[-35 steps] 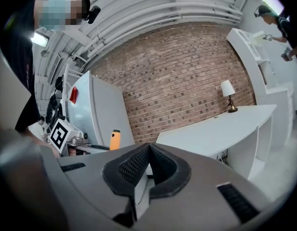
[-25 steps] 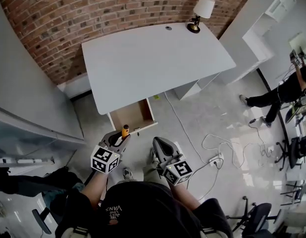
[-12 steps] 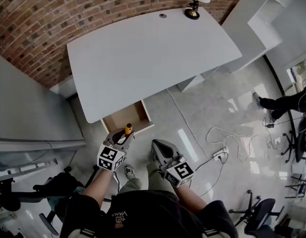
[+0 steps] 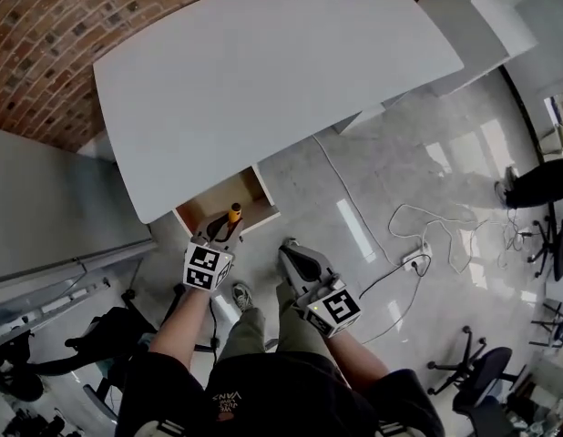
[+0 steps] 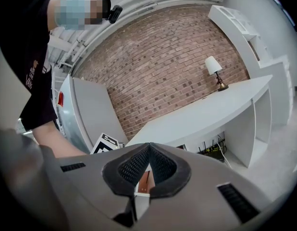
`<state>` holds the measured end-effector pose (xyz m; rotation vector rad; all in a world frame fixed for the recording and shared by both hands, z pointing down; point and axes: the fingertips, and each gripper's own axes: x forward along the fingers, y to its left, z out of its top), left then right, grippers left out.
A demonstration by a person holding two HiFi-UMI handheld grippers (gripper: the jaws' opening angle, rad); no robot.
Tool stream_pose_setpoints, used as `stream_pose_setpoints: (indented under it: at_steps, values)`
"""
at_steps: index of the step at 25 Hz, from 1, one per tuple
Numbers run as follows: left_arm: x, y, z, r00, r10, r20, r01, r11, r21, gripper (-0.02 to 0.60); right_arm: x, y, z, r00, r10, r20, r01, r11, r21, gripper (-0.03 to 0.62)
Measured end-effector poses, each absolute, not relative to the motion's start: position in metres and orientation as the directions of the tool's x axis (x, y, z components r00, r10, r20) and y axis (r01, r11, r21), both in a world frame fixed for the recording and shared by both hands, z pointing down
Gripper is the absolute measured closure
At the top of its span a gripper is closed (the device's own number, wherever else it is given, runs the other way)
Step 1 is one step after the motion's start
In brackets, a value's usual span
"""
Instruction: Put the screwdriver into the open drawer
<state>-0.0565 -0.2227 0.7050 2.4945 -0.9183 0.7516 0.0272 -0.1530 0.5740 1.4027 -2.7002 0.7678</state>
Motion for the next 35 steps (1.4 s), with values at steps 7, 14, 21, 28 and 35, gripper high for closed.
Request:
stream_pose_setpoints:
  at_steps: [7, 14, 21, 28, 35]
  values:
    - [-0.048, -0.240, 0.762, 0.588, -0.463, 0.663, -0.716, -0.679, 0.161, 0.474, 0.035, -0.148, 0.610, -0.619, -0.743, 0.255, -0.753, 0.471, -0.459, 0.599]
    - [-0.038, -0.259, 0.803, 0.537, -0.426, 0.728, -0.730, -0.668, 0.148, 0.474, 0.057, -0.151, 0.633, -0.608, -0.747, 0.270, -0.755, 0.439, -0.486, 0.599]
    - [-0.028, -0.272, 0.839, 0.491, -0.364, 0.792, -0.729, -0.669, 0.144, 0.474, 0.080, -0.155, 0.654, -0.582, -0.760, 0.290, -0.768, 0.395, -0.504, 0.599]
    - [-0.029, -0.279, 0.868, 0.403, -0.297, 0.866, -0.742, -0.660, 0.118, 0.474, 0.099, -0.157, 0.667, -0.558, -0.771, 0.308, -0.779, 0.359, -0.514, 0.599]
    - [-0.035, -0.284, 0.897, 0.335, -0.210, 0.918, -0.783, -0.604, 0.147, 0.474, 0.111, -0.165, 0.677, -0.551, -0.783, 0.290, -0.770, 0.343, -0.538, 0.599]
